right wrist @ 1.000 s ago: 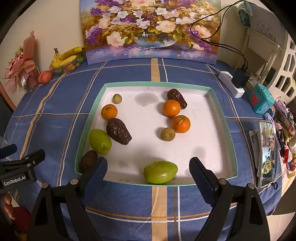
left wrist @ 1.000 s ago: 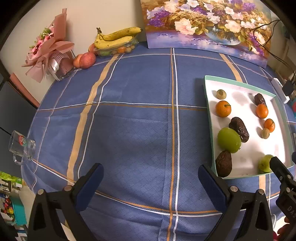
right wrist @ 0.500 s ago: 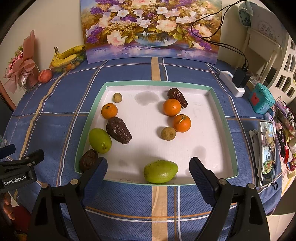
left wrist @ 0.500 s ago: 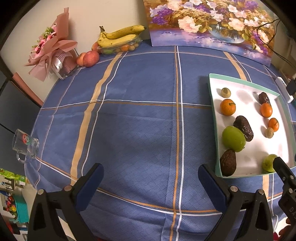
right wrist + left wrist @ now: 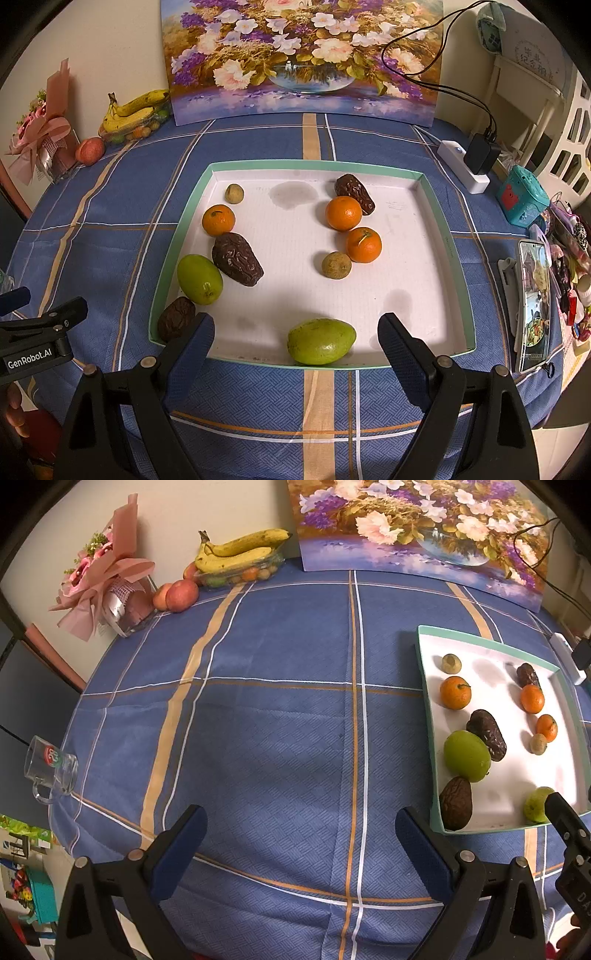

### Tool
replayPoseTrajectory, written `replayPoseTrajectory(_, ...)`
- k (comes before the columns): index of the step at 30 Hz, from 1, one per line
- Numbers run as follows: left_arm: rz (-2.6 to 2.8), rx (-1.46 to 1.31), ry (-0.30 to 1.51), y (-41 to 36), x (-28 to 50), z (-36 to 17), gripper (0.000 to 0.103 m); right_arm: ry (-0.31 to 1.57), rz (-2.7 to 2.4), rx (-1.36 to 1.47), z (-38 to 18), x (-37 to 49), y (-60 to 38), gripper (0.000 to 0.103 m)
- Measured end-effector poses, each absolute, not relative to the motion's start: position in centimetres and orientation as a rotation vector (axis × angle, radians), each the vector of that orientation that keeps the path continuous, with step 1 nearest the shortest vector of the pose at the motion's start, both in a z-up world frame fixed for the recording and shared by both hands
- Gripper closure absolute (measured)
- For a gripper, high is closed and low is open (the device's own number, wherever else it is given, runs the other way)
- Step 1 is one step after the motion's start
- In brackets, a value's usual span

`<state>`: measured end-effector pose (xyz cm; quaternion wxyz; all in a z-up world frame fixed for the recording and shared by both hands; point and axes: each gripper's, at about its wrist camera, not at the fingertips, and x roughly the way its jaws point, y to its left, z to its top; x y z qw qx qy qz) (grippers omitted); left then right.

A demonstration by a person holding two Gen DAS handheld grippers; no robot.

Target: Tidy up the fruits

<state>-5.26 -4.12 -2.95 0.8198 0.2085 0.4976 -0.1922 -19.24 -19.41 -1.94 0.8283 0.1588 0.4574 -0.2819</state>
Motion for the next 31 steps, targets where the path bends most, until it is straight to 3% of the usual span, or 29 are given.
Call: replayPoseTrajectory(31, -0.383, 0.433, 1.08, -3.54, -4.76, -3.3, 0.0, 0.981, -0.594, 0.338, -2.3, -19.45, -19.51, 0.013)
